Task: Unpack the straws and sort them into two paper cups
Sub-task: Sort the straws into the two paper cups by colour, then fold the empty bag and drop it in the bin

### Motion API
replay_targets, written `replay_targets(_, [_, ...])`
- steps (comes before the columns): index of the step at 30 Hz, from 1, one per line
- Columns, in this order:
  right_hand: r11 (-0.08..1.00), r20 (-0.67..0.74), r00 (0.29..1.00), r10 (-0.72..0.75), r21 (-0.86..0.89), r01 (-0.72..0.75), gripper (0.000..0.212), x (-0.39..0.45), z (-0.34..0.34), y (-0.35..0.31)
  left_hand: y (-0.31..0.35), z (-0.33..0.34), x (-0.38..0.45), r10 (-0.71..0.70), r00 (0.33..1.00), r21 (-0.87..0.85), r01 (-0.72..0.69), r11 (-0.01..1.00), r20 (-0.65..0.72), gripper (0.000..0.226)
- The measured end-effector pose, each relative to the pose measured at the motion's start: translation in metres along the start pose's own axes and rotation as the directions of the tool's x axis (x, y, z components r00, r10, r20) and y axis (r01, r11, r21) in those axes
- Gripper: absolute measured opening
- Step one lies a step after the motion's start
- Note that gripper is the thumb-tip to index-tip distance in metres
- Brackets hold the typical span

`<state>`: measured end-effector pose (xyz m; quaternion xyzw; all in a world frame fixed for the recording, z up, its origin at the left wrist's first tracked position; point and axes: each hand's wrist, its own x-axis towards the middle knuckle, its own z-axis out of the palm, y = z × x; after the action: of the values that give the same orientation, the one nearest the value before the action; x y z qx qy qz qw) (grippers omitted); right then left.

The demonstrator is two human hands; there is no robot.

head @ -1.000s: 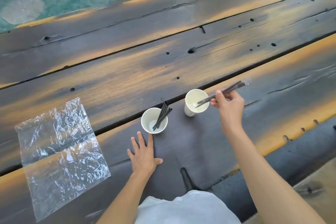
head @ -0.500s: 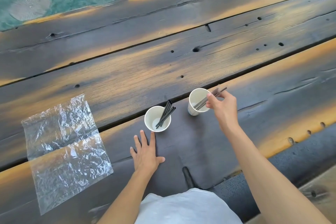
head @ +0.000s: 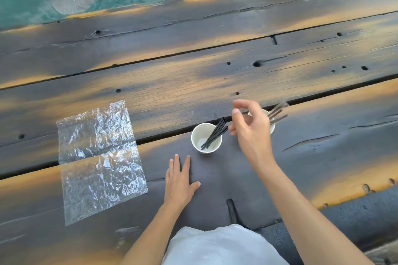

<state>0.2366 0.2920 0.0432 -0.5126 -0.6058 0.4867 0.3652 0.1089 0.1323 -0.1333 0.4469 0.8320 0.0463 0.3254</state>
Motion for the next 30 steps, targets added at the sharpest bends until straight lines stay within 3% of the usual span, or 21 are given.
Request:
replay_targets(3, [1.0,0.261,0.965,0.024,-0.003,-0.024,0.015,-0.033,0.047,-0.005,-0.02,-0.012,-0.01,-0.065,0.983,-0.114,0.046,0.992,-0.173,0.077])
replay_targets(6, [0.989,0.548,0.823,0.149,-0.103,-0.11,0.016,-0.065,0.091,0.011,-0.055,-0.027,-0.021,-0.258,0.916,-0.237,0.189,0.953,-0.307,0.064])
replay_targets(9, [0.953,0.668,0.685,0.292,-0.26,-0.153,0.017,-0.084,0.118,0.043,-0.101,-0.036,-0.037,-0.428,0.816,-0.211,0.374,0.903,-0.388,0.059])
replay_targets(11, [0.913,0.658,0.642,0.393,-0.362,-0.188,0.019,-0.09,0.128,0.064,-0.128,-0.034,-0.05,-0.491,0.803,-0.143,0.472,0.87,-0.339,0.062])
replay_targets(14, [0.848,0.603,0.612,0.512,-0.469,-0.246,0.023,-0.094,0.133,0.096,-0.144,-0.019,-0.066,-0.504,0.848,-0.079,0.498,0.864,-0.164,0.065])
replay_targets(18, [0.774,0.523,0.614,0.591,-0.583,-0.248,0.026,-0.094,0.138,0.127,-0.112,-0.009,-0.082,-0.376,0.918,-0.028,0.376,0.926,-0.124,0.062])
replay_targets(22, [0.721,0.422,0.6,0.68,-0.534,-0.441,0.007,-0.096,0.146,0.135,-0.074,0.008,-0.095,-0.253,0.966,-0.016,0.252,0.968,-0.057,0.061])
replay_targets(26, [0.711,0.385,0.679,0.625,-0.64,-0.291,0.016,-0.095,0.149,0.154,-0.066,0.022,-0.102,-0.179,0.984,-0.084,0.178,0.98,-0.009,0.06])
replay_targets(30, [0.663,0.352,0.733,0.581,-0.727,-0.176,0.022,-0.093,0.138,0.153,-0.091,0.019,-0.103,-0.172,0.982,-0.226,0.15,0.962,-0.079,0.049])
